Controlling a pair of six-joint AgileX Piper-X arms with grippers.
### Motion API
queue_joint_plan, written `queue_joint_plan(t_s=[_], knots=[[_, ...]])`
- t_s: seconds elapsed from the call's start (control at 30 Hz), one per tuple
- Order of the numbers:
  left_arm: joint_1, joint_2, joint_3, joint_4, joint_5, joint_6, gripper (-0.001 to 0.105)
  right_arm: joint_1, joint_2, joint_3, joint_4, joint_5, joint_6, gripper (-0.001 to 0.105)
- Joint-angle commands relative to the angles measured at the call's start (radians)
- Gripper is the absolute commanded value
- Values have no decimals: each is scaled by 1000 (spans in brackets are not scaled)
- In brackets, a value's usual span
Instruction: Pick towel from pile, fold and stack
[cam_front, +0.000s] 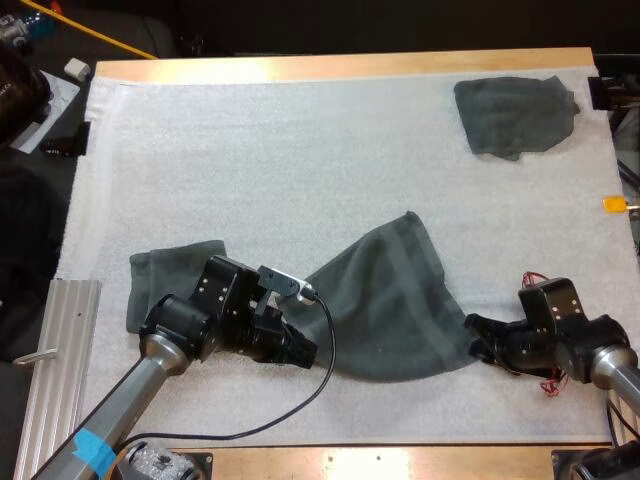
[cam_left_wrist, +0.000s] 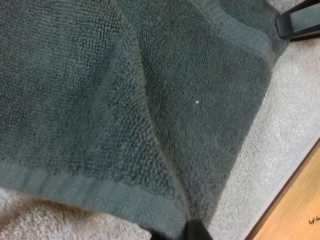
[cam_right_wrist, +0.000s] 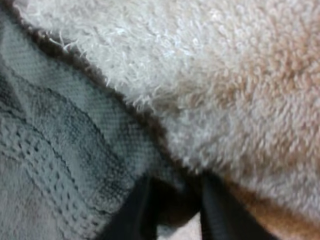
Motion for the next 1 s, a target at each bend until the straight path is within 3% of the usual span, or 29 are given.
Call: queue_joint_plan(t_s=[0.0,0.13,0.47,0.83,0.97], knots=[[-2,4,-4,9,18,0,0,0,5,-3,-8,-20,-7,10],[-4,7,-3,-1,-2,-2,0,-2,6,0,-2,-16,-19,0],[-4,-4,-4,28,-6,17,0,-2,-51,3,26,-14,-56,0],[-99,-169,-17,155,-7,13,0,3,-351,-5,257,-27,-55,0],[-128,-162,-7,130,-1,6,0,9,-354,-1,276,-16,-71,1]])
